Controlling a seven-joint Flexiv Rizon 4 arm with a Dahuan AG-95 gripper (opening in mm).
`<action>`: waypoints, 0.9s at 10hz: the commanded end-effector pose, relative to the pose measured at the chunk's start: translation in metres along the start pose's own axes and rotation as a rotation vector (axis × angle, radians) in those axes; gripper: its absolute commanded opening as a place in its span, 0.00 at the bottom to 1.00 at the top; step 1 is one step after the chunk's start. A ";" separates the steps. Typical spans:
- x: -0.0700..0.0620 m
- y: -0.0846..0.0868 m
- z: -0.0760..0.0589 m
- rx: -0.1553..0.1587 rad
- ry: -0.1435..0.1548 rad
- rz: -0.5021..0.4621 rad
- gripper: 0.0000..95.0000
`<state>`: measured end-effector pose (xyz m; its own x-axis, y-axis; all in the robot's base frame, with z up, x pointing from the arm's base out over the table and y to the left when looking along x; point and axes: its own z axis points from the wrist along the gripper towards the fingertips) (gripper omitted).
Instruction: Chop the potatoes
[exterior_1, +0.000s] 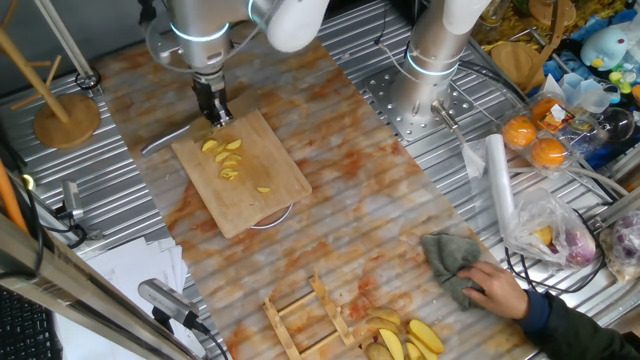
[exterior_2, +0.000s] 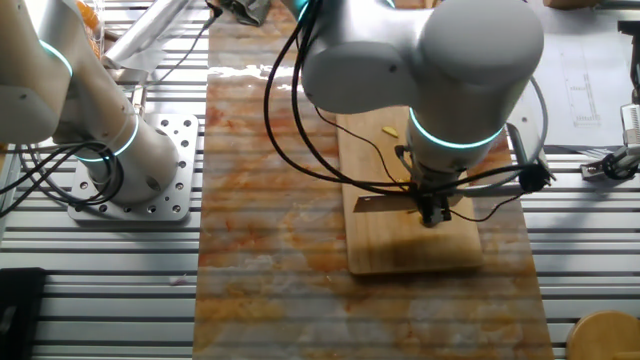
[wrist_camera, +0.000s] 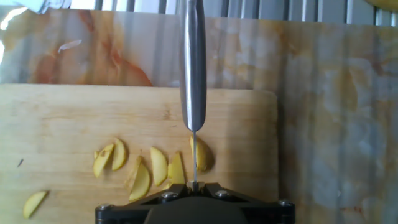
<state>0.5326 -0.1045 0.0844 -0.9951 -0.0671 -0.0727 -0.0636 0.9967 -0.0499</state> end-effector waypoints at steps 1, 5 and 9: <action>0.001 -0.001 -0.001 0.087 0.056 0.036 0.00; -0.018 -0.029 0.003 0.073 0.032 0.025 0.00; -0.040 -0.035 -0.001 0.006 0.010 0.052 0.00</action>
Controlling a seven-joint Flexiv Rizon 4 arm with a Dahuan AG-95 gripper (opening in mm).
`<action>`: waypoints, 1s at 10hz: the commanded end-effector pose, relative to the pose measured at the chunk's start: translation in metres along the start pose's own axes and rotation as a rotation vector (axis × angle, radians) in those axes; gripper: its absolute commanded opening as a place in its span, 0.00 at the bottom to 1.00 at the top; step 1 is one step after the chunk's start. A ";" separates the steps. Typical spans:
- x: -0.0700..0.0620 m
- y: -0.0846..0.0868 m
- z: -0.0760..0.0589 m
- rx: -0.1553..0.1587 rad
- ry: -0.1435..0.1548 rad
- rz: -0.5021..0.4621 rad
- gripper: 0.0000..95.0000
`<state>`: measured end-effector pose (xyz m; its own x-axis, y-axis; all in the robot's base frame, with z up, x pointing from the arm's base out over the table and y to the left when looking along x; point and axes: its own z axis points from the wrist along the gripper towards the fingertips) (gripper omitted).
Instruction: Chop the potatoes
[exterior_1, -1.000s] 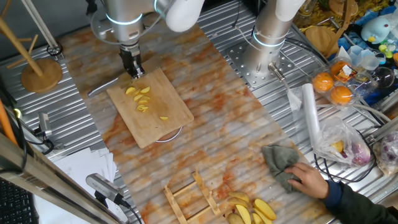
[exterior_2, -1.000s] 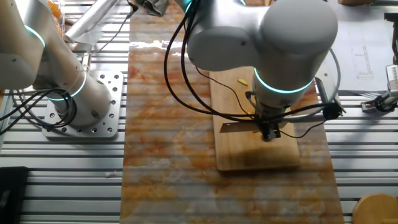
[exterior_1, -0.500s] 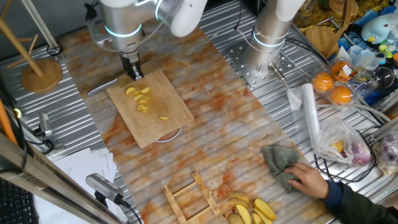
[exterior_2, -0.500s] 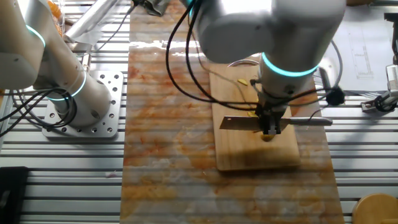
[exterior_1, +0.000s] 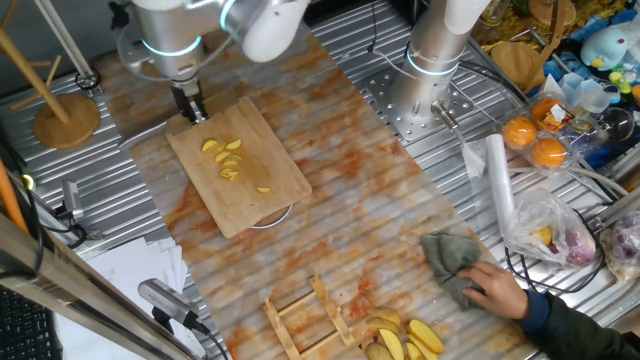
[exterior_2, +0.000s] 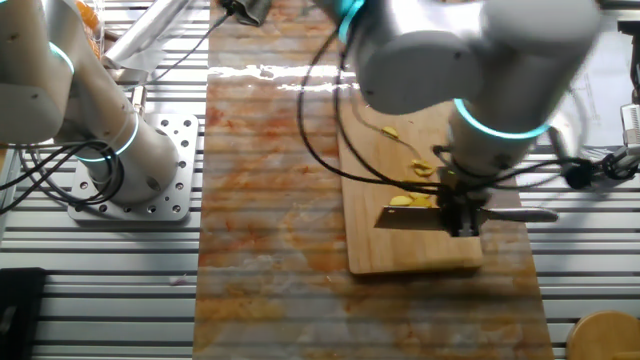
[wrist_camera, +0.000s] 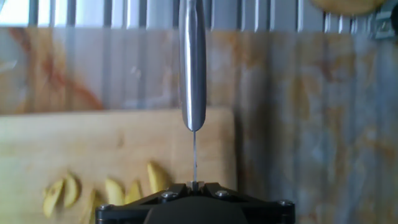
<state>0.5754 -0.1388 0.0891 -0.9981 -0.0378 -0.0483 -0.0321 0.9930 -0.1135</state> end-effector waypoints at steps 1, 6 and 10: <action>-0.001 0.004 0.000 -0.086 -0.019 0.030 0.00; -0.005 0.024 0.007 -0.105 -0.017 0.044 0.00; -0.001 0.028 0.011 -0.106 -0.014 0.035 0.00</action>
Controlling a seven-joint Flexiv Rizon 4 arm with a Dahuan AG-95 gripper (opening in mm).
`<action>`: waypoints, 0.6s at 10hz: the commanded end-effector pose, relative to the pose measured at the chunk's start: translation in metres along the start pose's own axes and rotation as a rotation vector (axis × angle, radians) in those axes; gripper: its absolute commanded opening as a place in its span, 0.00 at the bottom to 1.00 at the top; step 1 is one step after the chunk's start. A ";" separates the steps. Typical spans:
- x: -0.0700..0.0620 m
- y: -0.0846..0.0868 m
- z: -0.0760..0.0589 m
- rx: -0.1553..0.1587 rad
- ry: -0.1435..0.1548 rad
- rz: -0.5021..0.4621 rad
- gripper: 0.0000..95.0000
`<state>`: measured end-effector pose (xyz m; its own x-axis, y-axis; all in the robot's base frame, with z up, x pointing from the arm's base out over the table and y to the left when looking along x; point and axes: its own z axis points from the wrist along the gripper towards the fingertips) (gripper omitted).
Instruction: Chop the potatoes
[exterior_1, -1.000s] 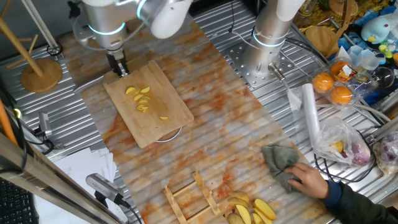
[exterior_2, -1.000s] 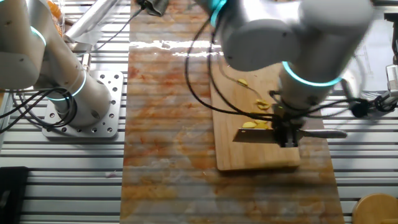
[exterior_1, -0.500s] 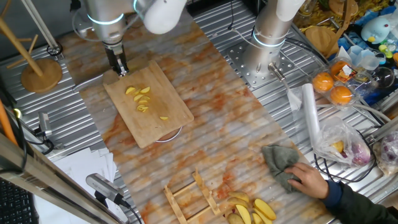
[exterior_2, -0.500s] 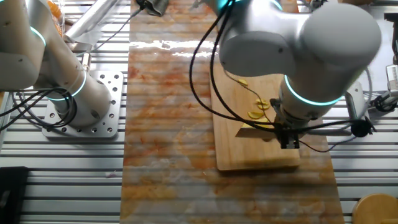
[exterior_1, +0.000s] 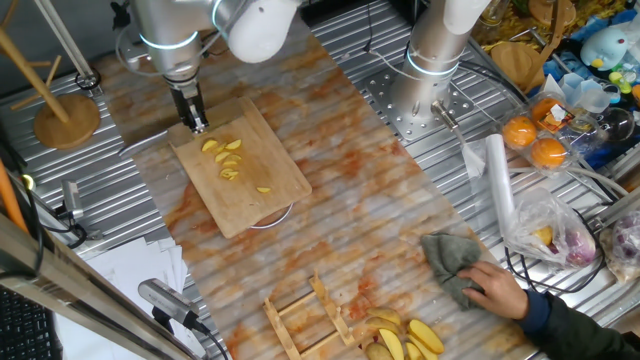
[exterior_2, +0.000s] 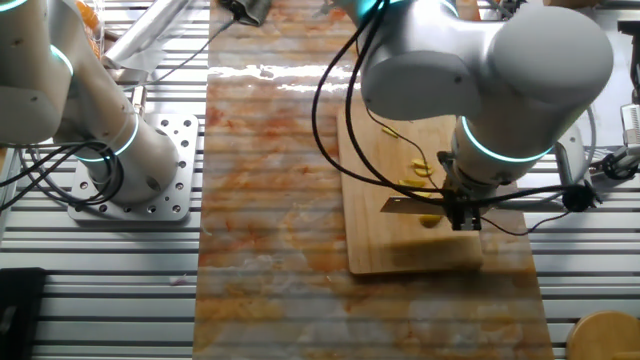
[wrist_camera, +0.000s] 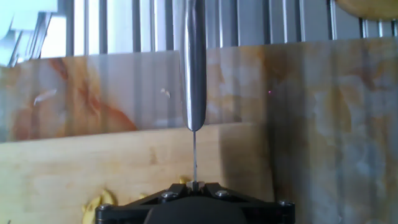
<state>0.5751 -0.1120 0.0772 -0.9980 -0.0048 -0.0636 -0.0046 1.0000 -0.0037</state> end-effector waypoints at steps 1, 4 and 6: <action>0.001 0.001 0.004 0.003 -0.002 0.001 0.00; 0.006 0.005 0.009 0.008 -0.003 0.000 0.00; 0.008 0.006 0.012 0.008 -0.006 -0.001 0.00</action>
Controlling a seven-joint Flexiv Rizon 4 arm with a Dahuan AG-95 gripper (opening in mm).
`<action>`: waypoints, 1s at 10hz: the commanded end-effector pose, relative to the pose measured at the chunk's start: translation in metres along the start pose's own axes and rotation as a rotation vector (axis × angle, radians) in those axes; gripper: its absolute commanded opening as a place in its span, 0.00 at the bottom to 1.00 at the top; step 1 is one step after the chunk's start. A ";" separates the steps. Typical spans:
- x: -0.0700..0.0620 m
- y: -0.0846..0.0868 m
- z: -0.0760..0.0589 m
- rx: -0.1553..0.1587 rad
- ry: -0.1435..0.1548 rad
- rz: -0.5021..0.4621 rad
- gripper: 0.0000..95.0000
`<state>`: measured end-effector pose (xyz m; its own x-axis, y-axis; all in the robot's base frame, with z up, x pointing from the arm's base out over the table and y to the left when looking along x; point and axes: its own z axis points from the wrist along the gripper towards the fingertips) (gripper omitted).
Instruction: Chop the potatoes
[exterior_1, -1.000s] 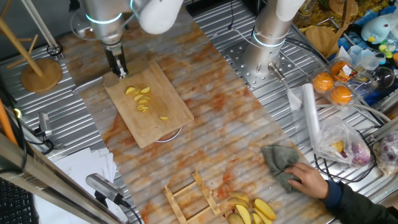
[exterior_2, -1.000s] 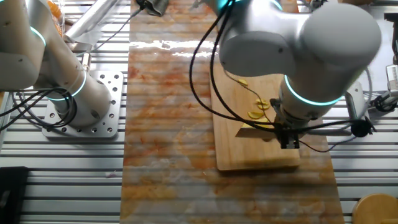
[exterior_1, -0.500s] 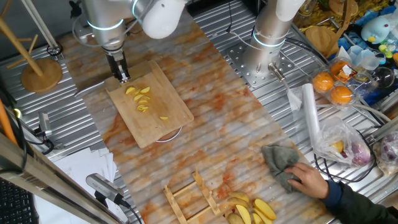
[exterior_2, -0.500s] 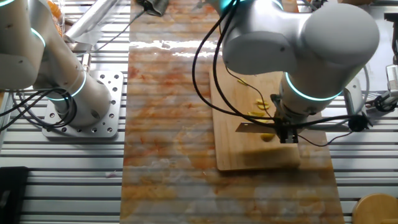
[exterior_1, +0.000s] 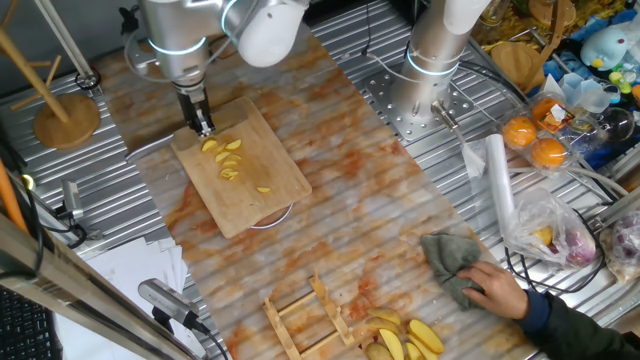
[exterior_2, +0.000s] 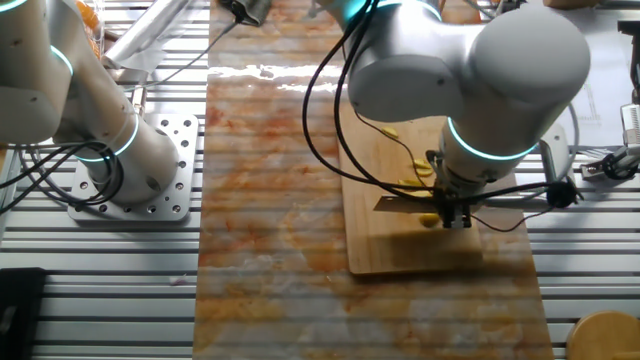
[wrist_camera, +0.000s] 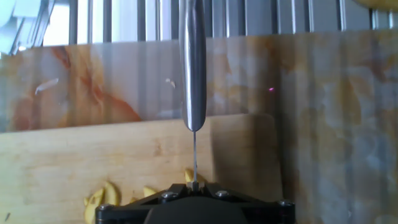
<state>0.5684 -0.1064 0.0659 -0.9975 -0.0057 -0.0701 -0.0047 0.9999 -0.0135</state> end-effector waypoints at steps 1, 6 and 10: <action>0.001 0.000 0.002 0.001 0.000 0.000 0.00; 0.003 -0.002 0.011 0.004 -0.006 -0.004 0.00; 0.000 0.000 0.026 0.005 -0.014 -0.006 0.00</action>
<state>0.5704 -0.1065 0.0459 -0.9966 -0.0126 -0.0814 -0.0110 0.9998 -0.0192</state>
